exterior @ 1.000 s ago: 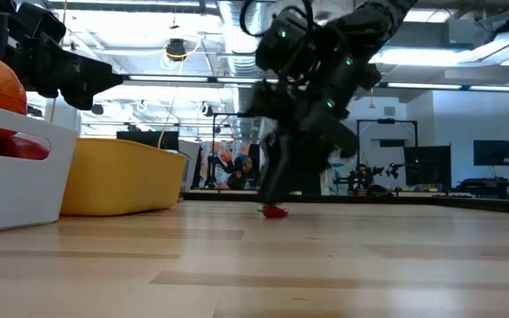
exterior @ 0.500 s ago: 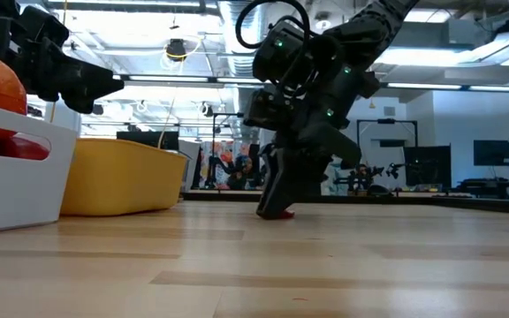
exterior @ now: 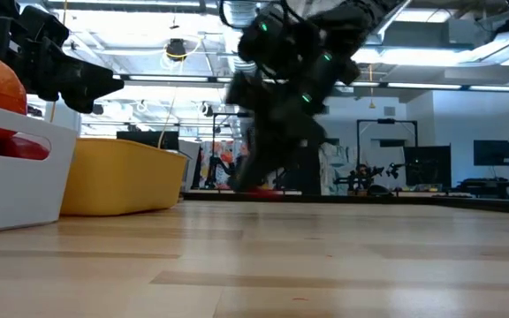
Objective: Sort produce into baskets
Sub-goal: Put the pepper into the top transparent bin
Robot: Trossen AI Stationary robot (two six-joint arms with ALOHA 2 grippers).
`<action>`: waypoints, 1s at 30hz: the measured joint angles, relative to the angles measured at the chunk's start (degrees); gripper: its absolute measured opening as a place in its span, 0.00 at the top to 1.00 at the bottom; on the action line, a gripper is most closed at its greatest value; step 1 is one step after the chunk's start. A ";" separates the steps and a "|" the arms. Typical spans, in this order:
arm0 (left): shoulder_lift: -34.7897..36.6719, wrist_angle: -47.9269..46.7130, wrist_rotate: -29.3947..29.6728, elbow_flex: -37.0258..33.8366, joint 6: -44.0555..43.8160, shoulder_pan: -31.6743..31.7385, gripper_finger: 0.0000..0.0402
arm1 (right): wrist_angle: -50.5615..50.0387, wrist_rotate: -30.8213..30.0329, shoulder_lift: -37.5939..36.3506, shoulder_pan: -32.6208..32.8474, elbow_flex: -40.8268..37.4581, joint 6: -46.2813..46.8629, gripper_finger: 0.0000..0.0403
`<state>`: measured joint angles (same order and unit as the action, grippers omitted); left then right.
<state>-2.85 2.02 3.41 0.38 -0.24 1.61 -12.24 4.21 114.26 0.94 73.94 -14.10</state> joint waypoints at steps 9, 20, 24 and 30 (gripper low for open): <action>0.00 0.00 0.01 0.00 0.01 0.00 0.61 | 5.38 -0.89 -0.11 -3.99 9.99 -8.73 0.83; 0.00 0.06 0.00 0.00 0.01 0.00 0.61 | 36.48 -1.33 4.33 -12.08 11.36 -5.75 0.83; 0.00 0.05 -0.01 0.00 0.01 0.02 0.61 | 44.64 -1.25 8.56 -14.16 13.73 -0.58 0.83; -0.17 0.04 0.00 0.00 0.01 0.02 0.61 | 47.00 -1.12 17.13 -15.94 21.25 4.50 0.84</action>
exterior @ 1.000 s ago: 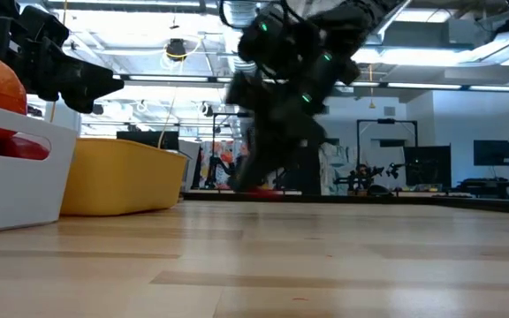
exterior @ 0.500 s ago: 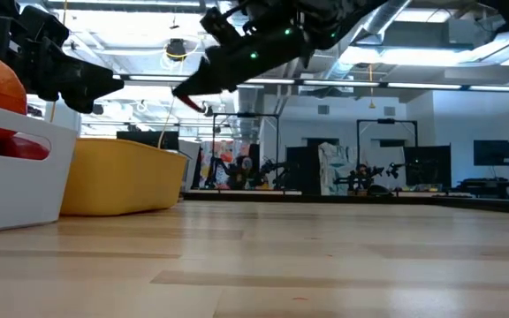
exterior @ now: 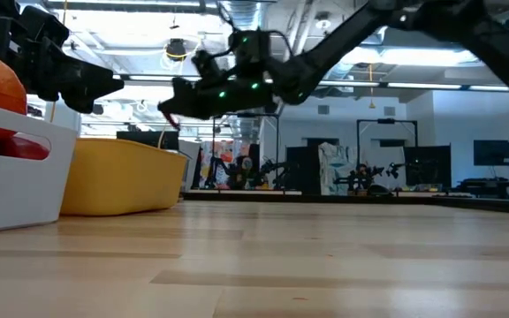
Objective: Sort produce into baskets
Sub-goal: Put the pepper into the top transparent bin
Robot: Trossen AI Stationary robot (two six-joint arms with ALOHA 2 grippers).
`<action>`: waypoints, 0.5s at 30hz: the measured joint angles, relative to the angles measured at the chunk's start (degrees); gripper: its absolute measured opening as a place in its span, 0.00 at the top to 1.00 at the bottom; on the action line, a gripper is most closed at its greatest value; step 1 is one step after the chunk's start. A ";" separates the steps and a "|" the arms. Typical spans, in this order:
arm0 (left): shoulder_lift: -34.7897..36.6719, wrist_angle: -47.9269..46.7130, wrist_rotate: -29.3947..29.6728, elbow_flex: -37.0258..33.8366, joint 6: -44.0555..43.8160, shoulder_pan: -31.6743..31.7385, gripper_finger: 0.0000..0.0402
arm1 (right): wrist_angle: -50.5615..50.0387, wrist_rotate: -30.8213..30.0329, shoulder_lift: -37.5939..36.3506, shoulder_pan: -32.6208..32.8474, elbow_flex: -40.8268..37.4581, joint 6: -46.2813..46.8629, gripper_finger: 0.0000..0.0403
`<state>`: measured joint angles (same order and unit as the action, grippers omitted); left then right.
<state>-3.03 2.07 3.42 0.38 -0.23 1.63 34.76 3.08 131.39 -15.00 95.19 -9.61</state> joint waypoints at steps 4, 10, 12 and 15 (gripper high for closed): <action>-0.04 0.00 -0.01 0.00 0.00 0.00 0.61 | 0.40 -0.01 4.65 -0.61 5.98 2.09 0.84; -0.07 -0.05 0.00 0.00 0.00 0.00 0.61 | -2.41 -0.02 7.18 -0.64 10.56 2.27 0.83; -0.07 -0.02 -0.02 0.00 0.00 0.00 0.61 | -3.61 -0.03 7.16 -0.64 11.22 2.25 0.81; -0.07 -0.02 -0.02 -0.02 0.00 0.00 0.61 | -4.88 -0.03 7.13 -0.64 11.69 2.25 0.76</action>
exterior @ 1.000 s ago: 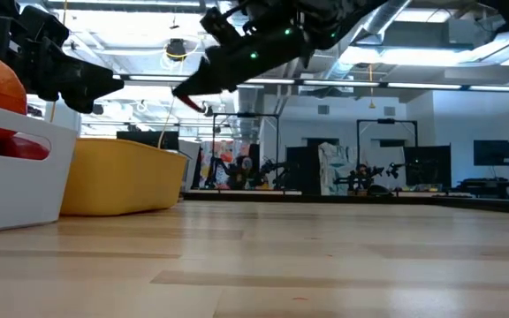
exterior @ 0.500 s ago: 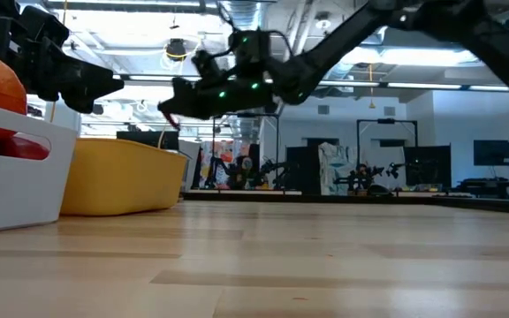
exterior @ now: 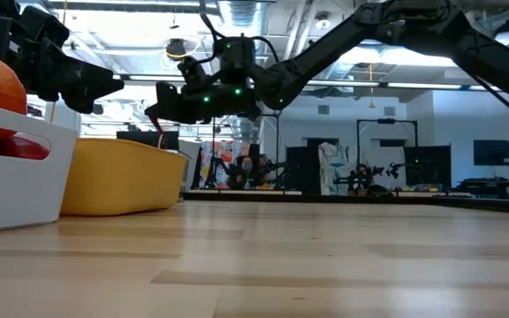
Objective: Sort produce into baskets
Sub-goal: Put the pepper into the top transparent bin, then return to Home Position
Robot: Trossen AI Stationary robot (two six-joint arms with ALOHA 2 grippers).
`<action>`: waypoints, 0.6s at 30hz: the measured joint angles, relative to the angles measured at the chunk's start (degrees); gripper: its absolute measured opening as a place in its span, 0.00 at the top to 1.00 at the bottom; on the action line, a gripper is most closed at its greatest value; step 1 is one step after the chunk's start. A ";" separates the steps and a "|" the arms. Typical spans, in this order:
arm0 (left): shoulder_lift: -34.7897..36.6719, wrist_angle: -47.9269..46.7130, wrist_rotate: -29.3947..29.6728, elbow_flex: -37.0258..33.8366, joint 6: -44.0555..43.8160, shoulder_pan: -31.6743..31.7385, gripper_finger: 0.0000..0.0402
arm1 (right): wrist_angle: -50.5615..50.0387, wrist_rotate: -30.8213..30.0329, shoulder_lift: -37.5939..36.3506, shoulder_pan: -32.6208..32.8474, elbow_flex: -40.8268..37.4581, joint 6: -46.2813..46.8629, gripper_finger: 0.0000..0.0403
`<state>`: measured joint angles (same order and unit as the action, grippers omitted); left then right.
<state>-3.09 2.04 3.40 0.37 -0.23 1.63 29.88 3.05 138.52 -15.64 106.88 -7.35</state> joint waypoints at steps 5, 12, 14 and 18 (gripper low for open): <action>0.00 0.00 0.00 0.01 0.00 0.00 0.61 | 0.09 -0.02 0.00 -0.27 0.18 -0.05 0.65; 0.00 -0.02 0.00 0.00 -0.38 0.00 0.61 | -4.87 -0.04 -2.26 -0.37 0.18 -0.17 0.60; 0.00 -0.02 0.00 0.00 -0.57 0.00 0.61 | -10.33 0.02 -5.32 -0.24 0.14 -0.20 0.60; 0.00 -0.01 0.00 0.02 -0.87 0.00 0.61 | -23.71 1.06 -13.23 -0.03 0.14 -4.36 0.62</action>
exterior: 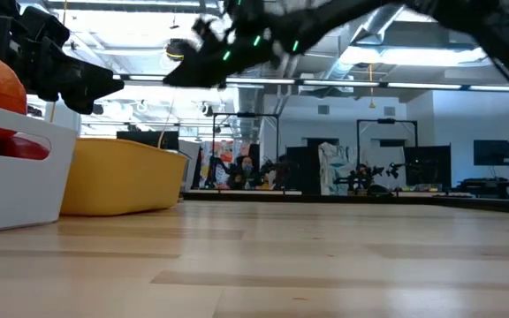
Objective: Sort produce into baskets
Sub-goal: Return to Home Position
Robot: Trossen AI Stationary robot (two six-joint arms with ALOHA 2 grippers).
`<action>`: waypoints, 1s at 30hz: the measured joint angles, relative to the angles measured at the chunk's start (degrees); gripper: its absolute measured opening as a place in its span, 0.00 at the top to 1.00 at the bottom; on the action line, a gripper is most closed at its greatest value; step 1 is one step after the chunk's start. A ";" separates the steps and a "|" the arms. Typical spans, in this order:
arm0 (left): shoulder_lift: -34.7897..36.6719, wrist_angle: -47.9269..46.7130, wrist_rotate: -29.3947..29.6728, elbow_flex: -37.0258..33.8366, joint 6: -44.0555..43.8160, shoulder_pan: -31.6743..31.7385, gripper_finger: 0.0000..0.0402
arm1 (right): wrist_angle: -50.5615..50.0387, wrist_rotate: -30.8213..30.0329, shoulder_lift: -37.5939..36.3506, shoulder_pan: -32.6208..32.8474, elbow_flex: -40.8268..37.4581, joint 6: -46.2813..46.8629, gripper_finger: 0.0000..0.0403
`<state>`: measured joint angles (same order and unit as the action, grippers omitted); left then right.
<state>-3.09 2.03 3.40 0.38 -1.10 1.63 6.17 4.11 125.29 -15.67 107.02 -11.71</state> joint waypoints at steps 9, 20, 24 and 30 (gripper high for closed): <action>-0.01 0.01 0.11 -0.01 0.92 0.00 0.61 | -28.69 2.51 -18.93 0.68 -1.37 -6.60 0.67; -0.02 0.01 0.28 -0.02 0.87 0.00 0.61 | -23.00 2.64 -42.11 0.62 -32.10 2.65 0.67; -0.02 0.02 0.28 -0.01 0.87 -0.01 0.61 | -13.53 2.61 -50.43 0.64 -46.40 7.53 0.69; -0.02 0.03 0.40 -0.02 0.87 0.00 0.61 | -6.52 2.05 -60.53 0.66 -61.29 12.95 0.73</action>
<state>-3.11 2.07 3.80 0.36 -0.23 1.63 -0.35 6.15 64.75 -15.01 45.74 1.24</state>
